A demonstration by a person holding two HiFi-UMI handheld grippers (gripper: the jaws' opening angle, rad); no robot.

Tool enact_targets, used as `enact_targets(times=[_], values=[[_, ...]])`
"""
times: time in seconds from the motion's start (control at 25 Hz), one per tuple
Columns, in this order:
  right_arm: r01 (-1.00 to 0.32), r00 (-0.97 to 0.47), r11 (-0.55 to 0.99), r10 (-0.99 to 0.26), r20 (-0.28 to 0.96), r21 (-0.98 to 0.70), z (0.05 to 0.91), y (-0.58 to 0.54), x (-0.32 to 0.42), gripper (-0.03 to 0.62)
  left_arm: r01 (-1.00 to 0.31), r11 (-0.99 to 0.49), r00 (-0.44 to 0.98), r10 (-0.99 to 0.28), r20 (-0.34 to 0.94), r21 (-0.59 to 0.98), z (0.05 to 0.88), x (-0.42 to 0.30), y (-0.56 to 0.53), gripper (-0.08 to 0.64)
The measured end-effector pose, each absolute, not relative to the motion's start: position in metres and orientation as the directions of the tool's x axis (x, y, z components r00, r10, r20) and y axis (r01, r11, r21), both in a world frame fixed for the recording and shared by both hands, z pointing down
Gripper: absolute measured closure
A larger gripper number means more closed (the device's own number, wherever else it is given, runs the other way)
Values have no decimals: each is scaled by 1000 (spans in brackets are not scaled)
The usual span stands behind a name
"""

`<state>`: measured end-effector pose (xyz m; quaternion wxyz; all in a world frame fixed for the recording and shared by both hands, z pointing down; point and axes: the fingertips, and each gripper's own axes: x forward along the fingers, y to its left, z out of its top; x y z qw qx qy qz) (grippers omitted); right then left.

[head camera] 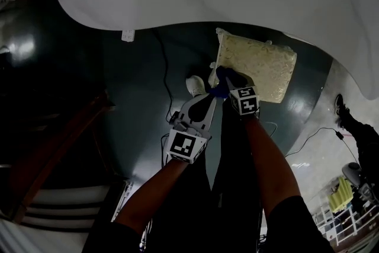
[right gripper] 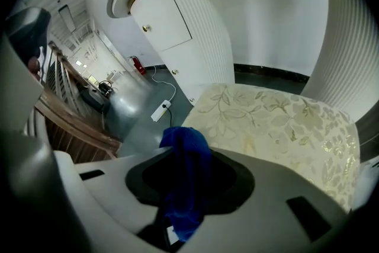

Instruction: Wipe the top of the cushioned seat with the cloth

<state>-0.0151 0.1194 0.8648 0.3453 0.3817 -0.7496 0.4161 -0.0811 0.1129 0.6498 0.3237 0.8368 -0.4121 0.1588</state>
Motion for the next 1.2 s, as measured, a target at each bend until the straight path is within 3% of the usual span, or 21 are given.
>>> enact_targets(times=[0.4,0.92,1.2], values=[[-873,-433,368,-281,857,-321,860,121,15,465,-775,-522,620,-516,591,356,662,-51,119,537],[-900,-390,330,-311,867,-286,866,129,71,465,-761,-573,624,-519,584,305,651,-17,107,537],[-907,-370,327,-321,872,-264,867,133,99,465,-762,-534,637,-520,569,366,655,0,110,537]])
